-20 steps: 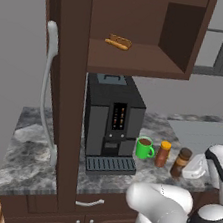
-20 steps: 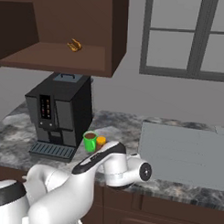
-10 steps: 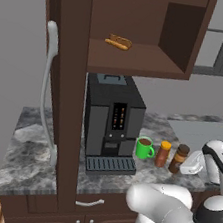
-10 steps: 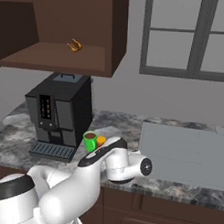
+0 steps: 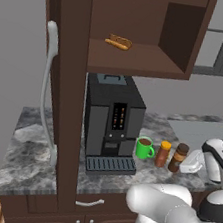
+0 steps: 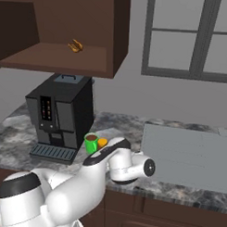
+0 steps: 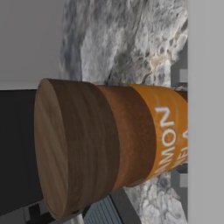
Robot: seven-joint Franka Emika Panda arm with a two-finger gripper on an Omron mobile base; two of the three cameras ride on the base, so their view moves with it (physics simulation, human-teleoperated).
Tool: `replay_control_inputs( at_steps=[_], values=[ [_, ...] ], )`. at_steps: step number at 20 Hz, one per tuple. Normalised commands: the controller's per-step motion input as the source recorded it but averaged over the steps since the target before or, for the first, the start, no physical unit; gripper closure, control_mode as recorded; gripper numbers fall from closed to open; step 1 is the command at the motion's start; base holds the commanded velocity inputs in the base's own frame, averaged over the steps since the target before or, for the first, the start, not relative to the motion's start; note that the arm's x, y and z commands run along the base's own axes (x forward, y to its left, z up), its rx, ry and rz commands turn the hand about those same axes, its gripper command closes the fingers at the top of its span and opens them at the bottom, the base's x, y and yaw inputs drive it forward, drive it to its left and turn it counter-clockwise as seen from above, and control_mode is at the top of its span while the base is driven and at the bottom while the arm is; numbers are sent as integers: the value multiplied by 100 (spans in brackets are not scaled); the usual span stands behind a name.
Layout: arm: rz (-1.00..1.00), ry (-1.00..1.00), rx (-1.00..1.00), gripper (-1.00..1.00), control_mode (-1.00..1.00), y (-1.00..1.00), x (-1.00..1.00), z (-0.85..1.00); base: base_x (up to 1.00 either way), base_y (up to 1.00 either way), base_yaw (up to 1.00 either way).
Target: Pick the cinnamon and honey bottle from the cabinet and place them next to the mug.
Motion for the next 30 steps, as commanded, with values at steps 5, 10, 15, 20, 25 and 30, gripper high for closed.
replay_control_inputs(
  at_steps=[5,10,15,20,25,30],
  values=[
    [0,0,0,100,-100,0,0,0,0,0,0],
    [0,0,0,-100,-100,0,0,0,0,0,0],
    [0,0,0,-100,-100,0,0,0,0,0,0],
    [0,0,0,-100,-100,0,0,0,0,0,0],
    [0,-1,0,-100,-100,0,0,8,0,0,0],
    [0,-6,0,-100,-100,0,-22,52,0,0,0]
  ],
)
